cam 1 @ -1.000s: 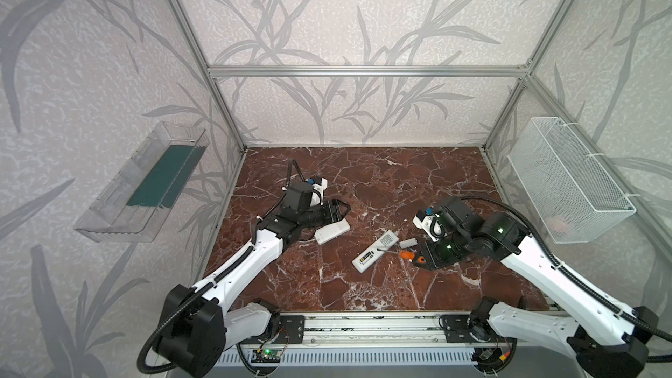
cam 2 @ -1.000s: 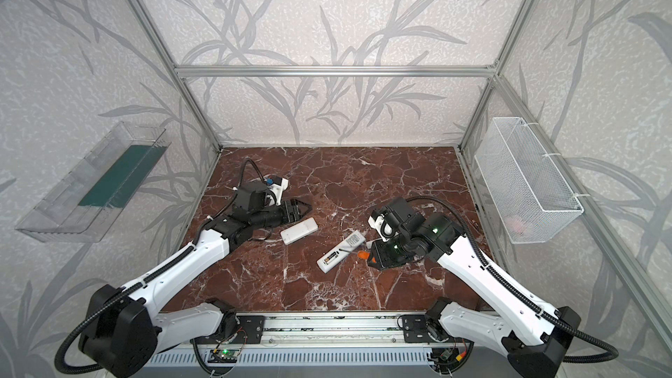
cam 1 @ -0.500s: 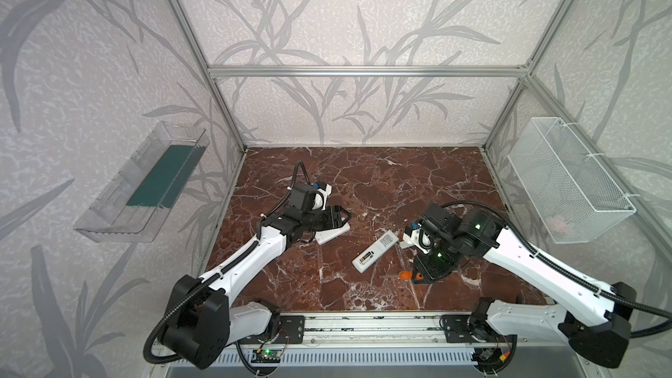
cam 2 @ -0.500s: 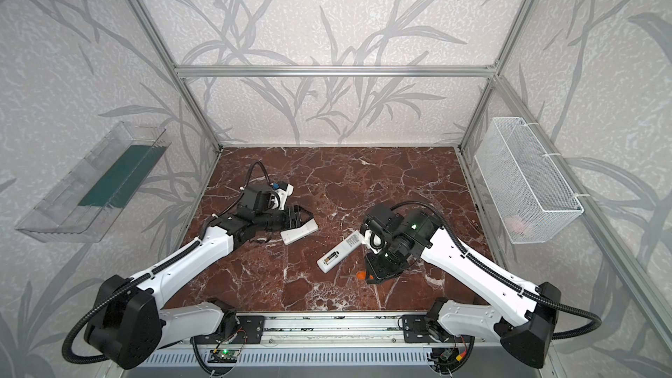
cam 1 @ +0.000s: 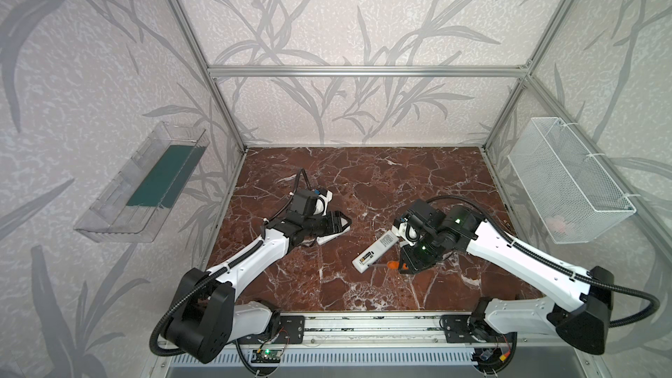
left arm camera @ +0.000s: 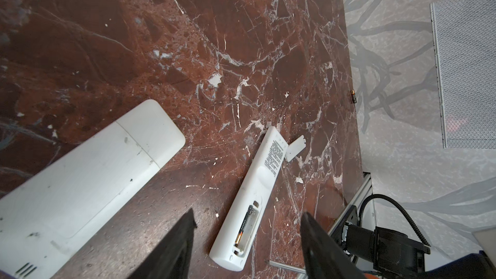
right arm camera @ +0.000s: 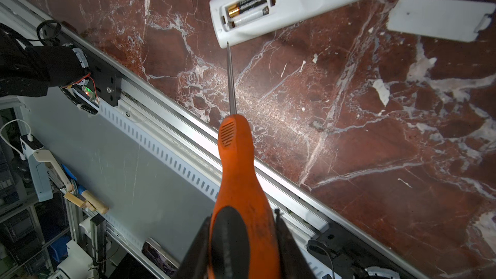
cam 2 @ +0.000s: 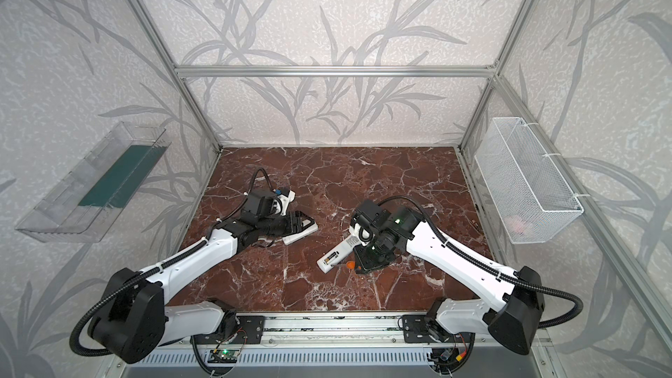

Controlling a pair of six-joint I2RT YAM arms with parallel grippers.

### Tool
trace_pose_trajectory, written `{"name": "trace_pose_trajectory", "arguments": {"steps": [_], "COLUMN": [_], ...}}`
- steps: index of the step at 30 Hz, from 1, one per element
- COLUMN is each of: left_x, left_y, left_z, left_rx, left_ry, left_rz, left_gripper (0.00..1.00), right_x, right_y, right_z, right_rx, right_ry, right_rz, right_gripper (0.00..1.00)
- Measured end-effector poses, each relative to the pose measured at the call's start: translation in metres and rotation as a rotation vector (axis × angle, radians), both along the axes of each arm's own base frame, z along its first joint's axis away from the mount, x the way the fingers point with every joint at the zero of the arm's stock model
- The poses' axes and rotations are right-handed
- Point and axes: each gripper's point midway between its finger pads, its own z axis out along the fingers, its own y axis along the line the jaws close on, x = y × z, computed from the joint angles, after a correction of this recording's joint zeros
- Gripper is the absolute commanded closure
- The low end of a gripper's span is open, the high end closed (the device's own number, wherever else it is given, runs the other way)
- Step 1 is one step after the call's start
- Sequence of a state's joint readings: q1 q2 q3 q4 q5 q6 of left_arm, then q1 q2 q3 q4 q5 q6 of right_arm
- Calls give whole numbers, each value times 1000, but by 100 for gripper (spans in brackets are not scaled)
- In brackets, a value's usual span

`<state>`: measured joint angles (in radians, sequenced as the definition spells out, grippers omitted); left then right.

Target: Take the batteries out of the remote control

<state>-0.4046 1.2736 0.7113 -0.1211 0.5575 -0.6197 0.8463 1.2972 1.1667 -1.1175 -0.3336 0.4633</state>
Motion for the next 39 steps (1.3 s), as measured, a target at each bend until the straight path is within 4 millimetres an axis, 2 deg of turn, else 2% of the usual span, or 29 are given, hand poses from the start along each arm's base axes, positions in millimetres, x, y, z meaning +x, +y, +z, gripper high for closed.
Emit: {"name": "trace_pose_trajectory", "arguments": {"steps": [7,20,26,34,39], "left_x": [3,1,-5,-18,-24], "left_y": [-4,-16,-30,-57,-69], "left_z": [1,-12,-18,-35,-47], "left_rx": [-24,-29,-34,-40,-50], "left_ry": [-10,20,36,84,125], "left_rz": [-6,-30,-63,-118,-142], "left_gripper": [37,38,42,44,45], "right_x": [12,19,20,21,14], "right_y": [5,4,4,3,-1], "right_z": [-5,-18,-26,-27,-35], "right_rx": [9,-21,-44,-55,-30], "right_ry": [-9,17,42,50,41], "right_rz": [-20,-19,-17,-9,-13], "right_gripper": [100,100,100,100,100]}}
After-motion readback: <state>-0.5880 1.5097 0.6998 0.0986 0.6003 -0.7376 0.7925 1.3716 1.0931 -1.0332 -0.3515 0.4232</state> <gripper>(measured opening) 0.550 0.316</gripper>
